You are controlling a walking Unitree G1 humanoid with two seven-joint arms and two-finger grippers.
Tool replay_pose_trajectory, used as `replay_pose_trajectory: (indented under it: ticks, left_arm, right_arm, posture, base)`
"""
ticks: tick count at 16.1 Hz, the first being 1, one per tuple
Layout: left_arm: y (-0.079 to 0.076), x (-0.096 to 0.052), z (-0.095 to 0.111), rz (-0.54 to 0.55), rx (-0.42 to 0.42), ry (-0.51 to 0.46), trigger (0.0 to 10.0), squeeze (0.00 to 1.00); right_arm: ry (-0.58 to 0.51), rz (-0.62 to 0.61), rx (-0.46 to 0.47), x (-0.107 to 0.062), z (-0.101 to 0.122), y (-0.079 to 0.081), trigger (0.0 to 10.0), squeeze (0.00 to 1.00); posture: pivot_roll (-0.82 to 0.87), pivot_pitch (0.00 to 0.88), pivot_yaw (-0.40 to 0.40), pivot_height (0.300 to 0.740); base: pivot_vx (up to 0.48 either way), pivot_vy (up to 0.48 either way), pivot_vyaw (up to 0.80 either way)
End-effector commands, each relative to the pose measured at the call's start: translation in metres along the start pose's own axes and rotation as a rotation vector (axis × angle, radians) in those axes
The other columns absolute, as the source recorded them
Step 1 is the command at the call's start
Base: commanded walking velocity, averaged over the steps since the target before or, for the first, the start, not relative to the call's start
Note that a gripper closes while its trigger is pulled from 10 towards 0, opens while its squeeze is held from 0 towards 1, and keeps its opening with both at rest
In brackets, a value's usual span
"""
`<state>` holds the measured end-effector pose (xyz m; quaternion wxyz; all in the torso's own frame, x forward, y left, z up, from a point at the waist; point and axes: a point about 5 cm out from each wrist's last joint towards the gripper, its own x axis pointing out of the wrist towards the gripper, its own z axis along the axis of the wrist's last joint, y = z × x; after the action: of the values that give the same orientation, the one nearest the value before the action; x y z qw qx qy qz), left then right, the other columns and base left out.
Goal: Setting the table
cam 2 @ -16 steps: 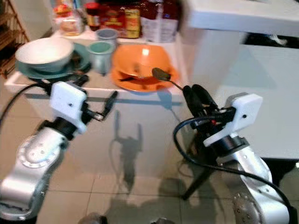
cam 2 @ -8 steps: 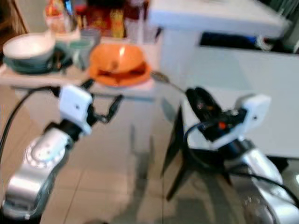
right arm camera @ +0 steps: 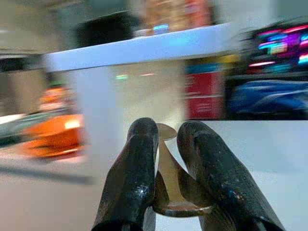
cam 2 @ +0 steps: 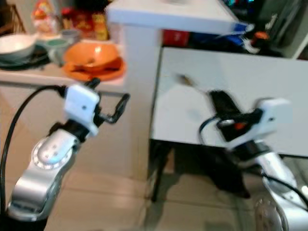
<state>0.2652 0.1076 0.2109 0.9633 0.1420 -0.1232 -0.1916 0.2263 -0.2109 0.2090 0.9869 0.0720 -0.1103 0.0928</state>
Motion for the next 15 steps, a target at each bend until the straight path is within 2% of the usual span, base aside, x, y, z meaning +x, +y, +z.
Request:
replay_pose_trajectory:
  ticks: [1,3,6,8,10,15]
  left_arm:
    - [0.009,0.005,-0.008,0.049,0.040,0.049,10.0,0.00]
    - [0.010,0.007,-0.011,0.054,0.061,0.083,10.0,0.00]
    - [0.017,0.012,-0.016,0.106,0.034,0.105,10.0,0.00]
    - [0.020,0.011,-0.019,0.121,0.039,0.116,10.0,0.00]
    - [0.022,0.009,-0.019,0.139,0.036,0.122,10.0,0.00]
    - [0.020,0.006,-0.022,0.146,0.031,0.134,10.0,0.00]
  right_arm:
    - [0.004,-0.198,-0.123,0.007,-0.003,-0.016,10.0,0.00]
    - [0.004,-0.205,-0.100,0.008,-0.004,-0.016,10.0,0.00]
    - [-0.015,-0.236,-0.073,0.022,-0.007,-0.009,10.0,0.00]
    - [-0.029,-0.239,-0.081,0.027,-0.008,-0.002,10.0,0.00]
    - [-0.026,-0.238,-0.177,0.031,-0.010,0.002,10.0,0.00]
    - [-0.008,-0.225,-0.137,0.032,-0.017,0.003,10.0,0.00]
  posture:
    - [0.03,0.018,-0.005,0.740]
    - [0.03,0.022,-0.004,0.740]
    - [0.02,0.038,0.014,0.740]
    - [0.02,0.046,0.009,0.740]
    - [0.03,0.055,0.006,0.740]
    - [0.03,0.072,0.016,0.740]
  base:
    - [0.000,-0.480,0.00]
    - [0.000,-0.480,0.00]
    - [0.000,-0.480,0.00]
    - [0.000,-0.480,0.00]
    - [0.000,-0.480,0.00]
    - [0.000,-0.480,0.00]
